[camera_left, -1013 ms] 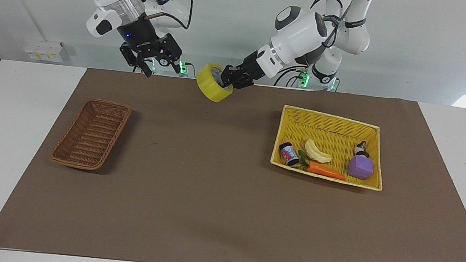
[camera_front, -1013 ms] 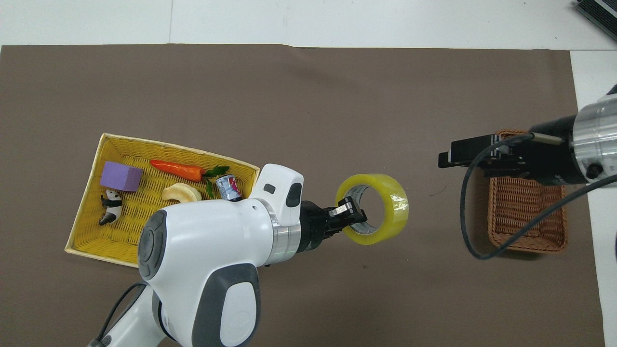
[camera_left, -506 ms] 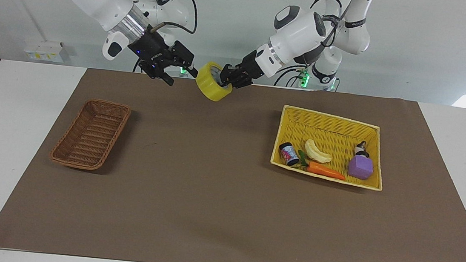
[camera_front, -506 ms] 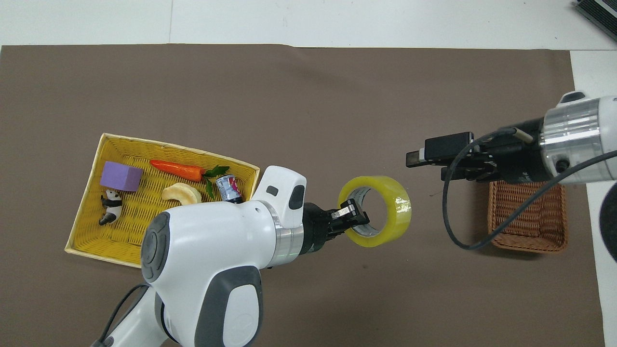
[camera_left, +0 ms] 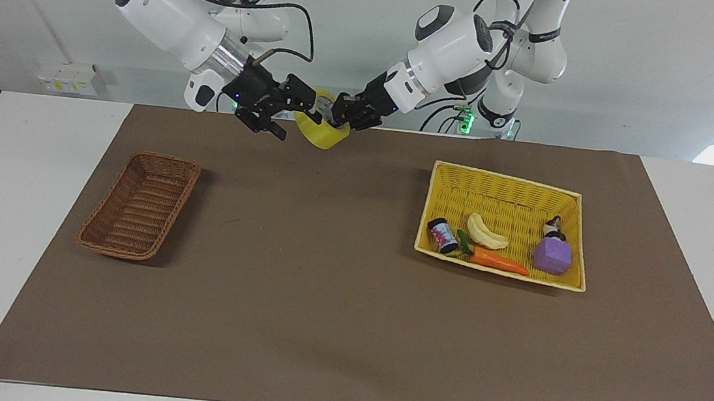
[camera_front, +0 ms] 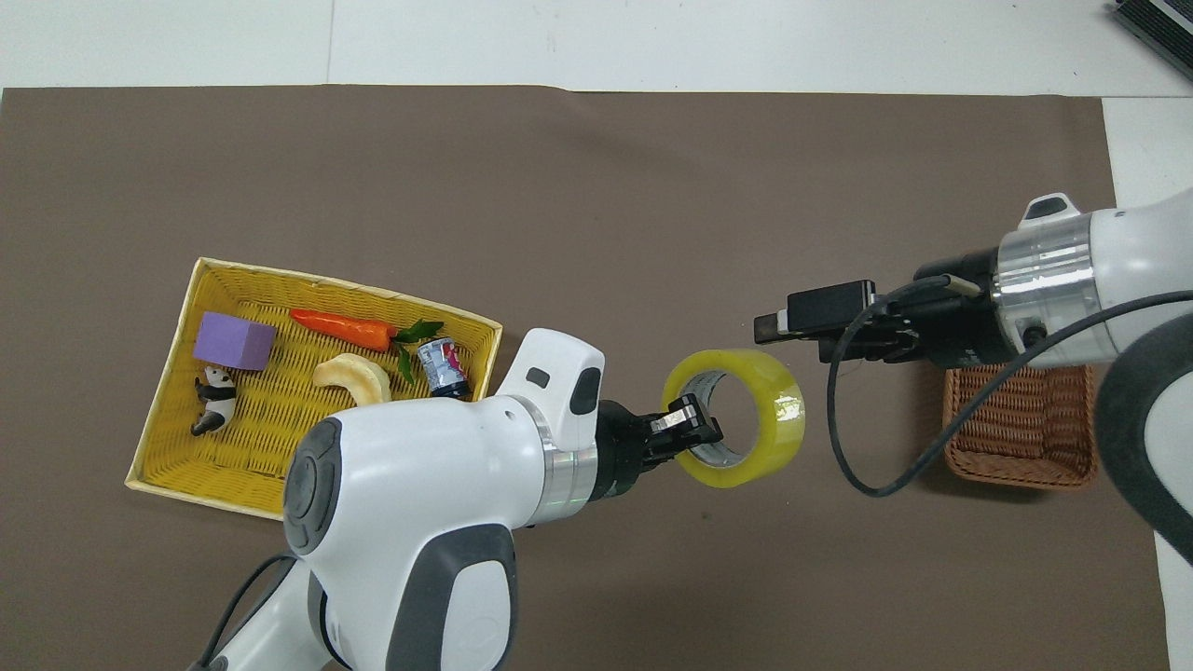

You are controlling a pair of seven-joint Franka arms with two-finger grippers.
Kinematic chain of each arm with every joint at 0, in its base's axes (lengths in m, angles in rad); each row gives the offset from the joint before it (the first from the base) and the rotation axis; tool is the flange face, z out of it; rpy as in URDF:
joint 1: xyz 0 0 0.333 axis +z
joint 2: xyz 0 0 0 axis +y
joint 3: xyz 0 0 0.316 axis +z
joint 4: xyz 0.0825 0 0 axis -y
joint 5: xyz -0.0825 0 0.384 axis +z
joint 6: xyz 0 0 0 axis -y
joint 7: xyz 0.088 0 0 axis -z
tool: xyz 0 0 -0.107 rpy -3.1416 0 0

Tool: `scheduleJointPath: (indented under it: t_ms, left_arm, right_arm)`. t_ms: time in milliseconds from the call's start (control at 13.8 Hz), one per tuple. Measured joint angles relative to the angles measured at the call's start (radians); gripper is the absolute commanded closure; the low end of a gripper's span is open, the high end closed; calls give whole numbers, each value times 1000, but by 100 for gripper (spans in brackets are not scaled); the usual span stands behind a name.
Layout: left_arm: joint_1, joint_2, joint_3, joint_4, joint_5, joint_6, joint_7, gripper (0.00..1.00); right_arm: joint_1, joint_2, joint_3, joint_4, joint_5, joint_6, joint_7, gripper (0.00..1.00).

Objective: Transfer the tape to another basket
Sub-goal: 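Grasp the tape with the right gripper while the left gripper releases it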

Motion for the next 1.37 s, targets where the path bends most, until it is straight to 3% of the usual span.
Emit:
scheduleJointPath:
  t_ms: [289, 362, 434, 506, 796, 868, 940, 1013, 1374]
  left_arm:
    - [0, 0, -3, 6, 0, 9, 0, 100]
    - [0, 0, -7, 7, 0, 16, 0, 100]
    - [0, 0, -10, 9, 0, 20, 0, 100]
    - [0, 0, -11, 11, 0, 21, 0, 100]
    - [-2, 9, -18, 18, 0, 22, 0, 100]
    - [-2, 11, -19, 22, 0, 22, 0, 87]
    - [-2, 13, -19, 25, 0, 22, 0, 39]
    - [-2, 15, -19, 27, 0, 22, 0, 0]
    - [-1, 5, -16, 47, -3, 28, -3, 0]
  right_arm:
    - [-5, -20, -2, -21, 10, -88, 6, 1]
    - [-7, -25, -3, -25, 17, -105, 7, 34]
    - [-8, -28, -5, -27, 18, -117, 9, 86]
    - [-10, -29, -6, -28, 19, -124, 13, 100]
    - [-17, -34, -7, -18, 42, -146, 88, 100]
    - [-19, -34, -8, -16, 42, -149, 88, 100]
    - [-19, -34, -10, -15, 42, -150, 89, 100]
    - [-20, -34, -11, -15, 42, -150, 89, 100]
    - [-75, -31, -16, -11, 41, -151, 103, 100]
